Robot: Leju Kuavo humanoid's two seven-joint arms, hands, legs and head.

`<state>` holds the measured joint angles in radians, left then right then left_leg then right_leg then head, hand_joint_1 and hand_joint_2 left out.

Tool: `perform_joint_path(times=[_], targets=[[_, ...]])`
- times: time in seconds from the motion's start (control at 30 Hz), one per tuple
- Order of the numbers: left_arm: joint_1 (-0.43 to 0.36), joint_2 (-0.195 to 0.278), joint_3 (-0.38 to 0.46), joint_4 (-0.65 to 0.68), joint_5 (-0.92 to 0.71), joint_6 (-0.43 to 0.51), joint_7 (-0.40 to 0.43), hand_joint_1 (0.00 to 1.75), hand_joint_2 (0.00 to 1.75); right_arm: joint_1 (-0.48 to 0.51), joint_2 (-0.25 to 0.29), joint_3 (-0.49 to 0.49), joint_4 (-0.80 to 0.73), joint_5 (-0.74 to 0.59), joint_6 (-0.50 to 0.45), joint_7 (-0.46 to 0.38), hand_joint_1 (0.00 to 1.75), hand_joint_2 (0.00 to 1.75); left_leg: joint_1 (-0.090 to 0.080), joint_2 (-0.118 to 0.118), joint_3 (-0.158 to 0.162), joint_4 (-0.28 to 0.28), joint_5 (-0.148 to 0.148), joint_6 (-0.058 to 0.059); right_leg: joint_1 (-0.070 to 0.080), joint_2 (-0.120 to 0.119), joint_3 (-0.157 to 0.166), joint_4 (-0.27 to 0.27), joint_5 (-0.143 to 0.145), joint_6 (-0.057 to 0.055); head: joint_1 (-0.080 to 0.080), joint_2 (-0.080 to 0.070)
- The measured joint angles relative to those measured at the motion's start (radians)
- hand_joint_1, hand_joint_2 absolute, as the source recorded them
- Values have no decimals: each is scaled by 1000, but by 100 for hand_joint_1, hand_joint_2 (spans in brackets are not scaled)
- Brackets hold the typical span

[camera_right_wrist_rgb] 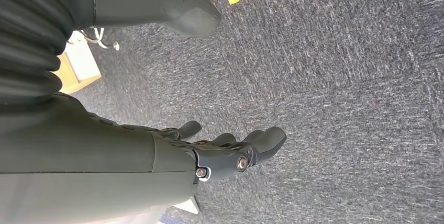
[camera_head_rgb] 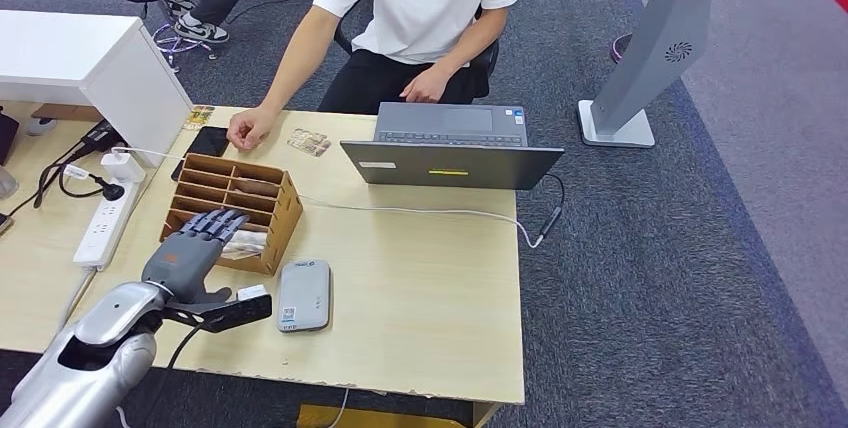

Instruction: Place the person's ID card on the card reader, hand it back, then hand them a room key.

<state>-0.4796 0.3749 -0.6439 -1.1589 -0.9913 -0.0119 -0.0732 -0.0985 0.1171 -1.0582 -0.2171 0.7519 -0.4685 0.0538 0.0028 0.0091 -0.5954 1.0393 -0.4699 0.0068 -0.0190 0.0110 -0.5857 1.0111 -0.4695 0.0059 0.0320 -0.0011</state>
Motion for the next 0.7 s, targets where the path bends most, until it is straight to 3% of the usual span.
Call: perform_joint_path(times=[0.2, 0.23, 0.33, 0.37, 0.7], targets=[[-2, 2, 0, 0, -1, 0, 0, 4, 175, 0, 0, 0, 0, 0, 0, 0, 0, 175, 0, 0, 0, 0, 0, 0, 0, 0, 0, 0, 0, 0, 0, 0], [-2, 2, 0, 0, -1, 0, 0, 31, 175, 0, 0, 0, 0, 0, 0, 0, 0, 175, 0, 0, 0, 0, 0, 0, 0, 0, 0, 0, 0, 0, 0, 0], [-3, 2, 0, 0, -7, 0, 1, 155, 175, 0, 0, 0, 0, 0, 0, 0, 0, 175, 0, 0, 0, 0, 0, 0, 0, 0, 0, 0, 0, 0, 0, 0], [-3, 3, 0, 0, -10, 0, 1, 172, 175, 0, 0, 0, 0, 1, 0, 0, 0, 175, 0, 0, 0, 0, 0, 0, 0, 0, 0, 0, 0, 0, 0, 0], [-6, 2, 0, 7, -33, 0, 2, 175, 175, 0, 0, -1, 0, 4, 0, 6, 0, 175, 0, 0, 0, 0, 0, 0, 0, 0, 0, 0, 0, 0, 0, 0]])
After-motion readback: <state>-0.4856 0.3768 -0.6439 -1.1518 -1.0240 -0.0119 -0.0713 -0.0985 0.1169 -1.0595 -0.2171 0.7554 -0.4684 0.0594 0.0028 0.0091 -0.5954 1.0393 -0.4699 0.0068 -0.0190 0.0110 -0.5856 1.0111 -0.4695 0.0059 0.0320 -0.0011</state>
